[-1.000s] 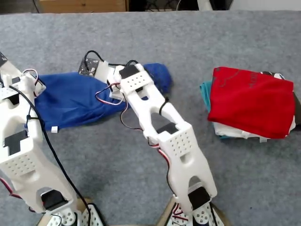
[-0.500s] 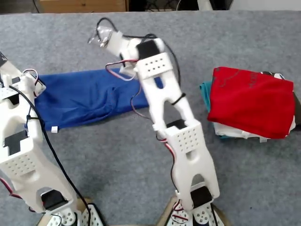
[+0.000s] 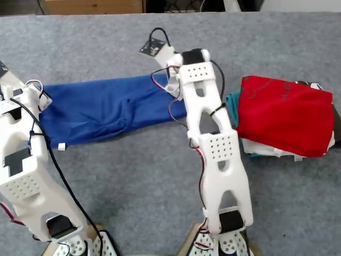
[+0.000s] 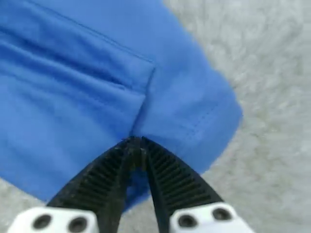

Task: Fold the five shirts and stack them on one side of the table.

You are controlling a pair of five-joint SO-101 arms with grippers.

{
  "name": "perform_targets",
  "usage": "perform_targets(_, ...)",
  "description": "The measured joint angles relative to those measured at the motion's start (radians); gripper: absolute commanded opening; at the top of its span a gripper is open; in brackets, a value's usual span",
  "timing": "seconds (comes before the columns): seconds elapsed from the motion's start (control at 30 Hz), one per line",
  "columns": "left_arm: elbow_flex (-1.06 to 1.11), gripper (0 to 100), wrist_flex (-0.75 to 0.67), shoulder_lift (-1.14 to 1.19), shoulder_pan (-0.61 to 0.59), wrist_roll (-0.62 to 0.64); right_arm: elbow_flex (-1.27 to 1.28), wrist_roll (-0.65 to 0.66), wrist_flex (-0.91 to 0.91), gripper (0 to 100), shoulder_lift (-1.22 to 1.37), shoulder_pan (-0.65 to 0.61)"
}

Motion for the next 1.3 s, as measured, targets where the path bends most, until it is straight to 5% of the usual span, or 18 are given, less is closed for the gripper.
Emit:
perform_targets(0.37,-0.009,16,0.121,-0.068,-0.009,0.000,-0.522,-0.021,0.215,1.3,0.006,0.038)
perform_targets(0.7,-0.046,24,0.356,-0.431,-0.098,-0.081,-0.552,-0.021,0.275,1.3,-0.015,0.052)
perform_targets(0.93,-0.190,25,0.516,-0.235,-0.092,-0.296,-0.552,-0.094,0.275,1.3,-0.015,0.052)
perform_targets(1.3,-0.844,32,0.937,0.273,-0.109,-0.354,-0.552,-0.114,0.275,1.3,-0.015,0.041)
